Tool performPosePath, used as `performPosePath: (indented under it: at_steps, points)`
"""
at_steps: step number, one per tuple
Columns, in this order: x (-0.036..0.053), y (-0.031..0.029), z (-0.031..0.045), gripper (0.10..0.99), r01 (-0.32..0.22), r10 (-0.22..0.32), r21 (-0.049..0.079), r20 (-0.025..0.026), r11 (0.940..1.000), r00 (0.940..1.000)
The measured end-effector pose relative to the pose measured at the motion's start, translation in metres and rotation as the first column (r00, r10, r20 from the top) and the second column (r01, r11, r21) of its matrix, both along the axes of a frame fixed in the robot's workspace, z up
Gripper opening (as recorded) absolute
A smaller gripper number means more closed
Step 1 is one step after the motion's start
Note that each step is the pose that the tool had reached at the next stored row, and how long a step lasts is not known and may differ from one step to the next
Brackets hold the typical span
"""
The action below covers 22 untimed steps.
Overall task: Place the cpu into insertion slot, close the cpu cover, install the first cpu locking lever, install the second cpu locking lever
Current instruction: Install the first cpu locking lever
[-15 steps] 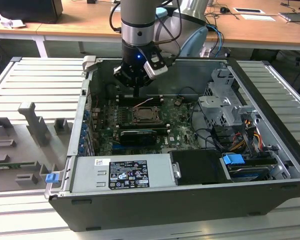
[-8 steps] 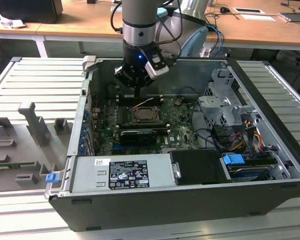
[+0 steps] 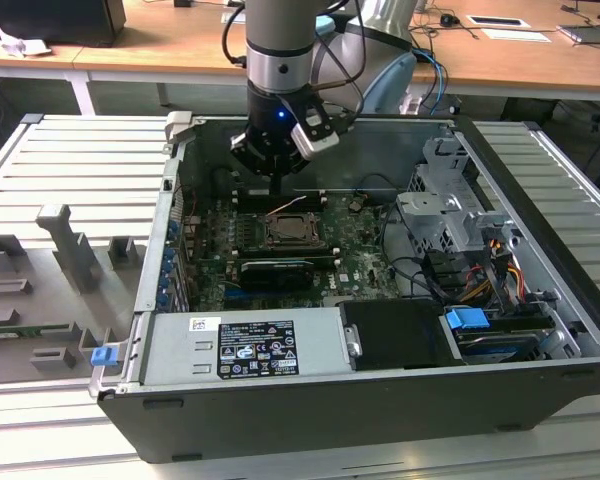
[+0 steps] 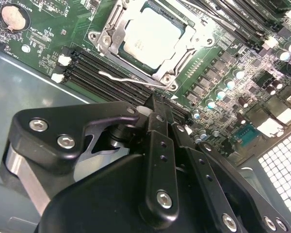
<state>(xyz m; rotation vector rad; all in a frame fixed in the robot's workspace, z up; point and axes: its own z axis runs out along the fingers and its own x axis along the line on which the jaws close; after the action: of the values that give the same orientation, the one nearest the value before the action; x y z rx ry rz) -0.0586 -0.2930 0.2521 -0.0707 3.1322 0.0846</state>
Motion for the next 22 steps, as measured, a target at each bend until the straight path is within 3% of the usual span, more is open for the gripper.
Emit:
performPosePath:
  at_steps: [22]
  points:
    - [0.0036,0.0000,-0.0040,0.106,0.000,0.000,0.000,0.0000,1.0000,1.0000]
